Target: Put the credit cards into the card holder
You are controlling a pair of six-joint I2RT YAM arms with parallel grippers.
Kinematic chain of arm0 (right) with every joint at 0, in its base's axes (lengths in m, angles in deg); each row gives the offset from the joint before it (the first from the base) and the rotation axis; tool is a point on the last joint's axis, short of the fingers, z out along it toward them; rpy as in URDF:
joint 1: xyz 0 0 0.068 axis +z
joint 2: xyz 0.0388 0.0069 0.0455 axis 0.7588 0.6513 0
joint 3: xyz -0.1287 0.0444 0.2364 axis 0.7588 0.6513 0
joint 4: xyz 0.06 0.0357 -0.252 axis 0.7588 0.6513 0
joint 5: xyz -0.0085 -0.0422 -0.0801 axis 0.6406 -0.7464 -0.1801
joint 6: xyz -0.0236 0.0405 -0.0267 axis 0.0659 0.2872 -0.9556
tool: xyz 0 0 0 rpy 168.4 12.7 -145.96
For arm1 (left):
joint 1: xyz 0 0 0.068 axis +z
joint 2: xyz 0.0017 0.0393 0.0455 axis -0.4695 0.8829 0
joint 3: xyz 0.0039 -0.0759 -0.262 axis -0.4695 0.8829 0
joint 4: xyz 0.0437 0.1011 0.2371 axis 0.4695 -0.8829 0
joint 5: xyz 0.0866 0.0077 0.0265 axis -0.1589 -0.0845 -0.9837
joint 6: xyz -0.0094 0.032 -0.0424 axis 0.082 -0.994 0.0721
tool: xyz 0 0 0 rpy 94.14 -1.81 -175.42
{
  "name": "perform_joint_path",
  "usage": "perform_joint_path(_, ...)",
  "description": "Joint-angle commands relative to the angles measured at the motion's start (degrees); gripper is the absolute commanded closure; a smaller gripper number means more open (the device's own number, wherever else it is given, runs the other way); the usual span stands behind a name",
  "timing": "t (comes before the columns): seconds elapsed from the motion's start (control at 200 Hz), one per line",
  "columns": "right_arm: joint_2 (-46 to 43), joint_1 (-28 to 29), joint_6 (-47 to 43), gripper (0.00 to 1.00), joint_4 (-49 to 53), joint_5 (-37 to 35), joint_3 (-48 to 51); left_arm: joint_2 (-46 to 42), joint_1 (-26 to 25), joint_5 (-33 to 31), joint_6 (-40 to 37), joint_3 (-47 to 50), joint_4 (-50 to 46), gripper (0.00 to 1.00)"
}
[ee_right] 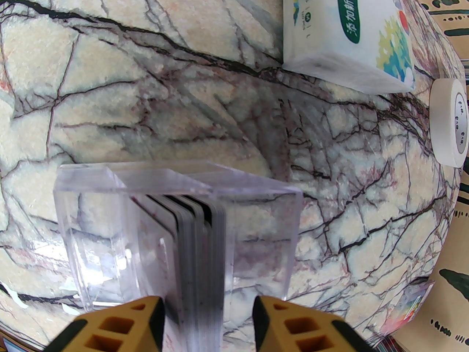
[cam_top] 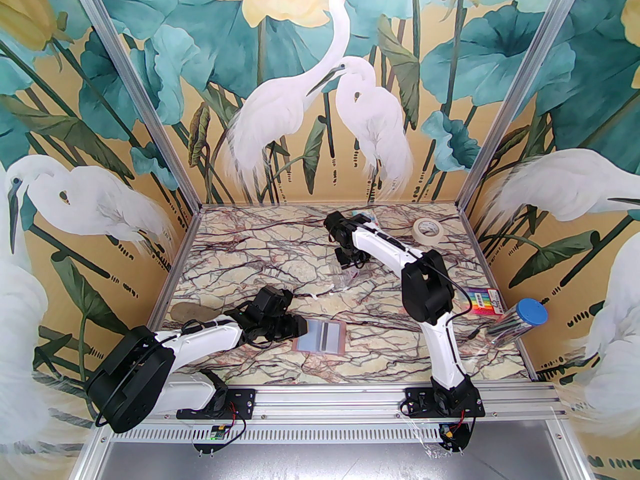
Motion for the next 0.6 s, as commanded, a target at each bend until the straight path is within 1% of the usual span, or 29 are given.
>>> perform_joint_path(0.0,-1.36,-0.27,-0.71,0.56,1.57,-2.48,-1.49,1.6,0.26,-1.61,-1.27,1.27,-1.33,0.56)
perform_joint_path(0.355,-1.89,-0.29,-0.96,0.62,2.26,-2.75,-2.06,1.51,0.27,-1.64,-1.44,1.08,-1.72,0.56)
perform_joint_path(0.595,-2.07,-0.3,-0.87,0.69,2.52,-2.58,-2.21,1.15,0.26,-1.75,-1.53,1.04,-2.27,0.56)
